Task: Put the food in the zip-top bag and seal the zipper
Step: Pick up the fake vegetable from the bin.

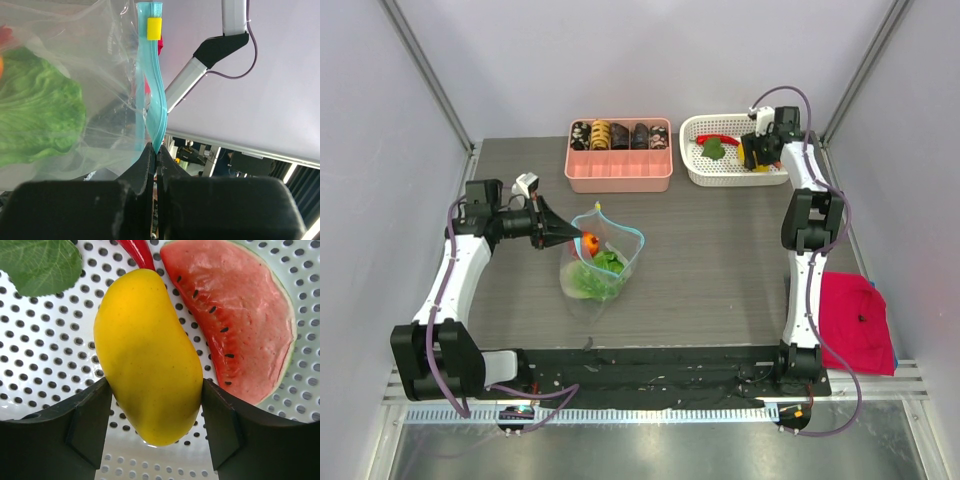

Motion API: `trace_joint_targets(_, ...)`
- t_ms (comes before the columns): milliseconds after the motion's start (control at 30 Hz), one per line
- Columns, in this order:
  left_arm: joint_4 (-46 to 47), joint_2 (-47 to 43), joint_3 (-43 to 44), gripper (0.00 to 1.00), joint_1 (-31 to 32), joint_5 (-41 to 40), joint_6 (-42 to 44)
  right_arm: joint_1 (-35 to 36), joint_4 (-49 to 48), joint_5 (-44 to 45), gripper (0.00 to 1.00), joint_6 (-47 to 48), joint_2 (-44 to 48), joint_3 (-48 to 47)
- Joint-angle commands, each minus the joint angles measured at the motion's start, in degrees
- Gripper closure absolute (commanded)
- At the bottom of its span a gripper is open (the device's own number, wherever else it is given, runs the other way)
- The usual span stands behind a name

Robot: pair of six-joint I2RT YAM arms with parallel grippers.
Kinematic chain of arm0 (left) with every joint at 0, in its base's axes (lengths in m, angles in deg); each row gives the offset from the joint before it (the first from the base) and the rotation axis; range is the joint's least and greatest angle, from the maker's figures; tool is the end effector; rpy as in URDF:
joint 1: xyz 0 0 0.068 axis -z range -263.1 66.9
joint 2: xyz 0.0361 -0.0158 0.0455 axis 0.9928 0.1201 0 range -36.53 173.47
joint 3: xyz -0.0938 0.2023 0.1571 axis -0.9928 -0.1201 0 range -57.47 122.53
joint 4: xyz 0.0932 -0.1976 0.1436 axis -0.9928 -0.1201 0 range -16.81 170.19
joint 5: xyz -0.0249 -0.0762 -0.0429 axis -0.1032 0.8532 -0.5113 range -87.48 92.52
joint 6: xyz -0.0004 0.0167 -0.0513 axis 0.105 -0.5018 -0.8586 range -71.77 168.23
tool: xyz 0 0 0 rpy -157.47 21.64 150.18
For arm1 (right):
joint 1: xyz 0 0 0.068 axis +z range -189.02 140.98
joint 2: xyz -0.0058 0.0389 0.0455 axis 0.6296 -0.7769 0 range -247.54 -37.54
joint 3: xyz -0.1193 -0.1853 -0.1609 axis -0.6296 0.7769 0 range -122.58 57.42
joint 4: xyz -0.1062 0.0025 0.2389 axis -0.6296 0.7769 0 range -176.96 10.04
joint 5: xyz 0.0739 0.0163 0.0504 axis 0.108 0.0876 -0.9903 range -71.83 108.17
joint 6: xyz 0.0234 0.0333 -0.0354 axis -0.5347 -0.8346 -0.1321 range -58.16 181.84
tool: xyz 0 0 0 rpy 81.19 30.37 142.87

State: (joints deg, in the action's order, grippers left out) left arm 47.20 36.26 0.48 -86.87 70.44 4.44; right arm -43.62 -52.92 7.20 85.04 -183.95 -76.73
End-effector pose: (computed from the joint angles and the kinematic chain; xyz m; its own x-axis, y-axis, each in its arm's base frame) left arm 0.2544 -0.0163 0.2961 -0.9464 -0.3230 -0.0093 -0.0815 0.2666 -0.9604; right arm 0.5661 -0.0387 0.1874 -0.6418 -0.3364 -0.6891 -0.3320 0.9320 -0.1457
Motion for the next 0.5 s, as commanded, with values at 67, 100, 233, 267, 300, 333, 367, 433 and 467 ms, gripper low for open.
trace_joint_targets(67,-0.9,-0.1,2.6,1.0,-0.3,0.2,1.1,0.0,-5.6,-1.8,0.8,-4.6,6.7,-2.3)
trace_joint_targets(100,-0.9,-0.3,2.7,1.0,-0.3,0.1,1.1,0.0,-5.8,-2.3,0.86,-5.5,8.9,-2.2)
trace_joint_targets(233,-0.1,-0.6,2.9,1.0,-0.3,-0.3,0.8,0.1,-7.5,-8.6,0.99,-12.2,15.9,0.5)
trace_joint_targets(267,-0.1,-0.5,2.9,1.0,-0.3,-0.5,0.6,0.3,-7.9,-9.6,0.99,-13.3,17.7,1.3)
trace_joint_targets(300,0.1,-0.5,2.9,1.0,-0.3,-0.4,0.5,0.4,-8.5,-10.9,0.99,-14.6,19.4,3.2)
trace_joint_targets(333,0.2,-0.4,2.9,1.0,-0.2,-0.5,0.4,0.9,-8.9,-12.2,0.99,-16.6,22.7,4.0)
trace_joint_targets(367,0.5,-0.4,2.9,1.0,-0.3,-0.4,0.3,1.2,-8.8,-15.0,0.99,-17.4,24.3,4.7)
trace_joint_targets(433,0.6,-0.5,2.9,0.99,-0.3,-0.4,0.2,2.0,-8.1,-18.2,0.99,-19.1,29.6,7.5)
trace_joint_targets(467,0.7,-0.5,2.9,1.0,-0.2,-0.4,0.2,3.4,-7.4,-22.3,0.99,-19.9,31.3,8.5)
